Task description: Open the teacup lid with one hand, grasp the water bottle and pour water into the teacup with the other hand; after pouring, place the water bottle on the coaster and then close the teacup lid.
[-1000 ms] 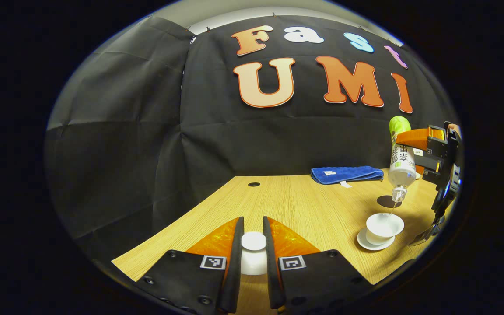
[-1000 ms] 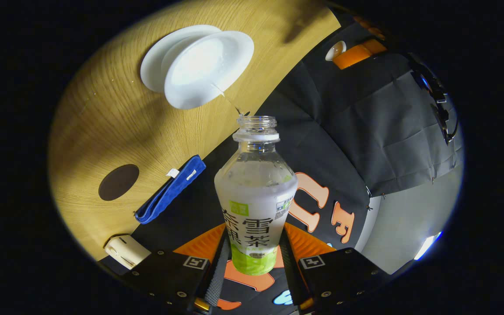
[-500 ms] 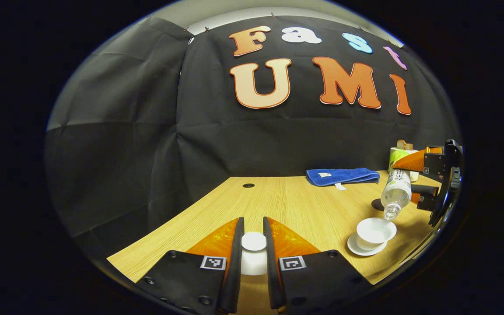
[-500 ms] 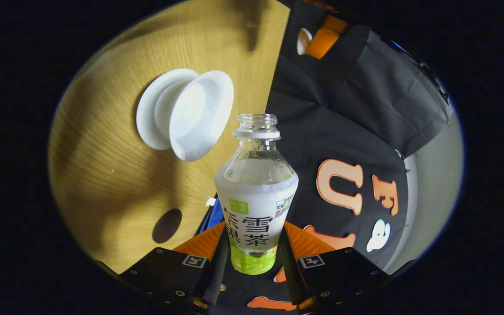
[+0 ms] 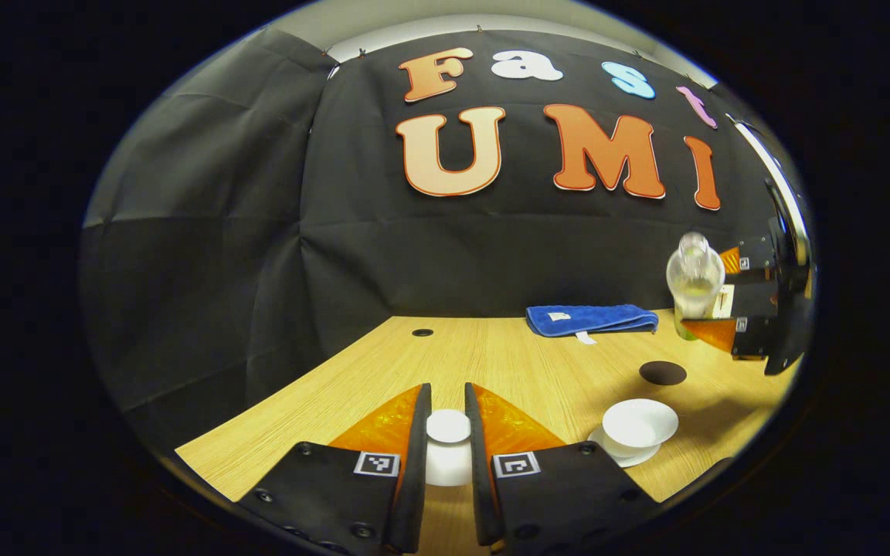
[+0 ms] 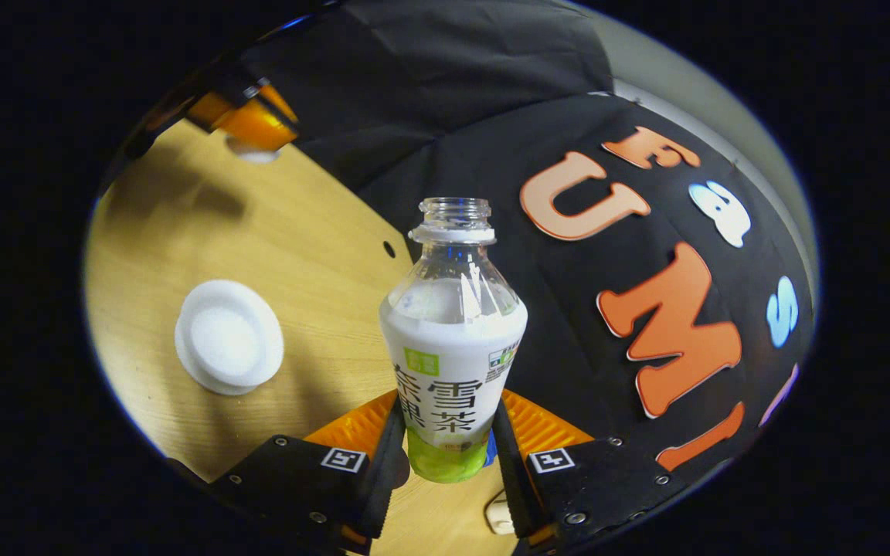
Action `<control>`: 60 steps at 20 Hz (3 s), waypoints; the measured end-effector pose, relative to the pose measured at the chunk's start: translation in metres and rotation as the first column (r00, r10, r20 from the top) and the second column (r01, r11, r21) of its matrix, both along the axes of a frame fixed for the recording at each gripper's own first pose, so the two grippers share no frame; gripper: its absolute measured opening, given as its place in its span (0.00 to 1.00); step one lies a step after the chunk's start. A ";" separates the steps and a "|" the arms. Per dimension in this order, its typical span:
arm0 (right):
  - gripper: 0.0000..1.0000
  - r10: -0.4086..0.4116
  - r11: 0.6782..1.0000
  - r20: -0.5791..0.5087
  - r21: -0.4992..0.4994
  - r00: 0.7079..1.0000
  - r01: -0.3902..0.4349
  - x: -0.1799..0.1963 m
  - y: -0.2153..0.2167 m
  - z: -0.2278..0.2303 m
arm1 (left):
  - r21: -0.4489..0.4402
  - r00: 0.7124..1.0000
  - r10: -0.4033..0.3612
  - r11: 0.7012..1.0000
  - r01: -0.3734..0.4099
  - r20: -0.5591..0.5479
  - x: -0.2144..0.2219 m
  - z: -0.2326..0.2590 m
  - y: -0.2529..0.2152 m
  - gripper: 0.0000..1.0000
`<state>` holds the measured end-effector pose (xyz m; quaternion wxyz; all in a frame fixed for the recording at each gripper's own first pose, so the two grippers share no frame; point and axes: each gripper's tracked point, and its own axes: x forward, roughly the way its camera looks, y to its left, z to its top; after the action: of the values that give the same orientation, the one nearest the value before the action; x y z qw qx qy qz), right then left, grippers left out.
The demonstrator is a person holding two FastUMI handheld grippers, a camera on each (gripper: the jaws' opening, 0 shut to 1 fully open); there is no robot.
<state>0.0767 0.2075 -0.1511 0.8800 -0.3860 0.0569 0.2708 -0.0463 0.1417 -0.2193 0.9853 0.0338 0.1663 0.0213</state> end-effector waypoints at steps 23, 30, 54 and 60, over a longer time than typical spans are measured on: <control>0.63 -0.126 0.710 -0.554 0.529 0.823 0.465 0.076 -0.062 -0.110 | -0.093 1.000 0.002 0.996 -0.003 -0.016 -0.005 -0.015 -0.036 0.30; 0.63 -0.127 0.724 -0.591 0.494 0.797 0.482 0.071 -0.061 -0.135 | -0.106 0.999 -0.036 0.994 0.033 -0.029 -0.001 -0.016 -0.060 0.30; 0.94 -0.096 0.689 -0.449 0.614 0.888 0.385 -0.005 -0.111 -0.061 | -0.102 0.966 -0.244 0.967 0.235 -0.090 0.010 -0.047 -0.187 0.30; 0.94 -0.100 0.664 -0.437 0.640 0.894 0.387 -0.018 -0.125 -0.054 | -0.087 0.969 -0.218 0.974 0.209 -0.114 0.009 -0.057 -0.184 0.30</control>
<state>0.0584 0.0829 -0.2050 0.9615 0.0534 0.1621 0.2154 -0.0369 -0.0425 -0.2759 0.9703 0.0162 0.2226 -0.0933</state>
